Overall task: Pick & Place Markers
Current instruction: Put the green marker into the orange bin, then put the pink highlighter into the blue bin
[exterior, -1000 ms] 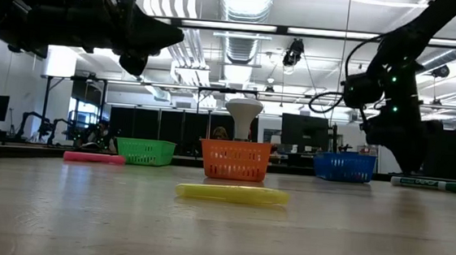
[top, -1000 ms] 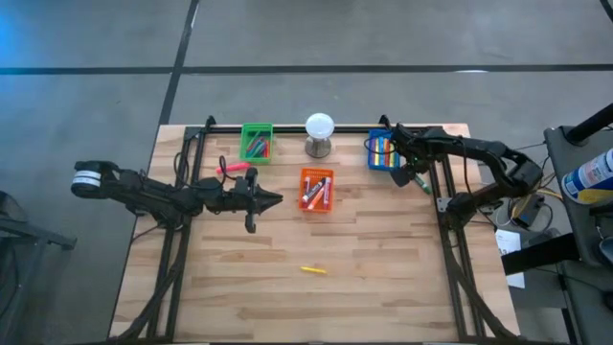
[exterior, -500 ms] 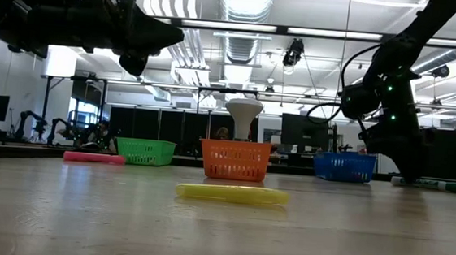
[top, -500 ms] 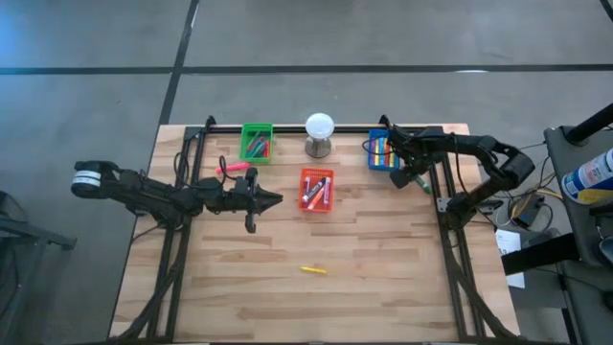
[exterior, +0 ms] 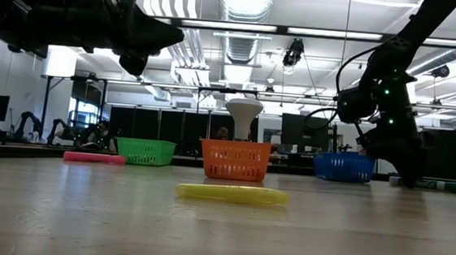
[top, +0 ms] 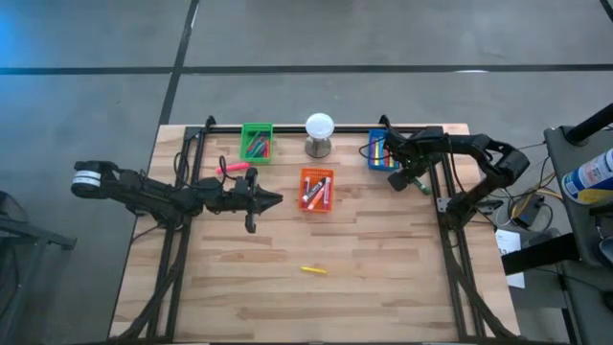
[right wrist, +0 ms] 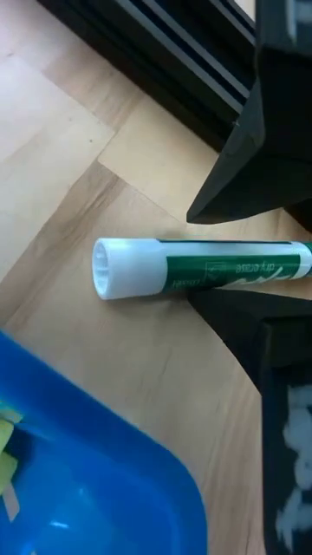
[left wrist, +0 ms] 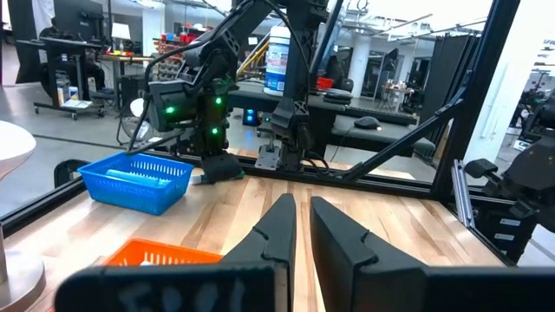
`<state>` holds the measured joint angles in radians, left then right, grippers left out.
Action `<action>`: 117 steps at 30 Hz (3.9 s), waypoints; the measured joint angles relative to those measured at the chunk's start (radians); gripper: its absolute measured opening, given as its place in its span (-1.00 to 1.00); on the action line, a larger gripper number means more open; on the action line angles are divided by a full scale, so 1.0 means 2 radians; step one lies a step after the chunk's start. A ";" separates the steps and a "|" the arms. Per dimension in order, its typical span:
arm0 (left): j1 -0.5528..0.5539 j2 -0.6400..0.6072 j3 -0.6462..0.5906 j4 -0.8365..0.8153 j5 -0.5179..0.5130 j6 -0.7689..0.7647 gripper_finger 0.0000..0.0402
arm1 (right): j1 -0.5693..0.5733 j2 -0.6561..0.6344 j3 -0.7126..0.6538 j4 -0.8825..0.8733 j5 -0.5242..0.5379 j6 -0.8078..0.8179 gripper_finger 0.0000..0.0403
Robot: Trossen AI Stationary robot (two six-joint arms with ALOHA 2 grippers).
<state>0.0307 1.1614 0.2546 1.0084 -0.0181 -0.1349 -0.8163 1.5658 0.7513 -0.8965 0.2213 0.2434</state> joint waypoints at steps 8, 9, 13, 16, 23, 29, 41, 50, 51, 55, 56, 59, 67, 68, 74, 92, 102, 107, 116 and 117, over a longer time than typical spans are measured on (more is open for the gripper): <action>0.000 0.000 0.000 0.000 0.000 -0.001 -0.84 | 0.000 -0.002 -0.001 0.004 -0.018 -0.008 -0.62; 0.000 0.000 0.000 0.000 0.000 -0.001 -0.84 | 0.000 -0.003 -0.001 0.004 -0.019 -0.008 -0.67; 0.000 0.000 0.000 -0.002 0.000 0.001 -0.84 | 0.008 -0.012 -0.002 0.005 -0.029 -0.004 -0.75; -0.001 0.000 0.000 -0.003 -0.003 0.015 -0.84 | 0.026 -0.033 -0.001 -0.001 -0.056 0.006 -0.72; -0.004 0.000 0.000 -0.022 -0.031 0.012 -0.84 | 0.101 -0.115 -0.002 -0.121 -0.063 0.081 -0.67; -0.025 0.022 0.018 -0.044 -0.030 0.005 -0.63 | 0.249 -0.220 -0.028 -0.072 -0.065 0.162 -0.67; -0.027 0.022 0.038 -0.056 -0.030 0.024 -0.48 | 0.411 -0.237 -0.068 0.480 0.042 0.286 -0.67; -0.027 -0.028 0.015 -0.099 -0.061 0.039 -0.70 | 0.361 -0.074 -0.001 0.558 0.041 0.290 -0.66; -0.026 -0.034 0.013 -0.098 -0.062 0.039 -0.72 | 0.353 -0.056 0.007 0.557 0.033 0.287 -0.66; -0.026 -0.053 0.000 -0.101 -0.063 0.039 -0.77 | 0.324 0.007 0.038 0.557 0.006 0.286 -0.66; -0.026 -0.058 -0.002 -0.106 -0.063 0.039 -0.78 | 0.321 0.020 0.046 0.556 0.006 0.286 -0.66; -0.026 -0.067 -0.004 -0.110 -0.064 0.038 -0.78 | 0.318 0.050 0.066 0.556 -0.006 0.280 -0.64; -0.026 -0.091 -0.007 -0.149 -0.069 0.027 -0.79 | 0.316 0.086 0.091 0.549 -0.021 0.260 -0.46; -0.026 -0.092 -0.008 -0.150 -0.069 0.027 -0.79 | 0.316 0.086 0.092 0.541 -0.022 0.256 -0.44; -0.026 -0.102 -0.007 -0.160 -0.069 0.029 -0.79 | 0.317 0.068 0.093 0.519 -0.021 0.214 -0.34; -0.026 -0.164 0.064 -0.488 -0.149 0.009 -0.79 | 0.504 0.008 0.082 0.455 0.111 0.067 -0.95; 0.051 -0.155 0.147 -0.749 -0.206 -0.028 -0.99 | 0.591 0.010 0.082 0.469 0.176 0.069 -0.96; 0.153 -0.132 0.163 -0.817 -0.165 0.003 -1.00 | 0.612 0.010 0.082 0.469 0.183 0.061 -0.96; 0.292 -0.044 0.173 -0.791 -0.109 0.047 -0.75 | 0.618 0.010 0.082 0.469 0.193 0.056 -0.96; 0.299 -0.032 0.176 -0.791 -0.107 0.050 -0.69 | 0.618 0.010 0.082 0.469 0.193 0.056 -0.96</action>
<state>0.6281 1.0966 0.6068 -0.5739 -0.2318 -0.0342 0.4194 1.5856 0.9157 0.0422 0.6071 0.3546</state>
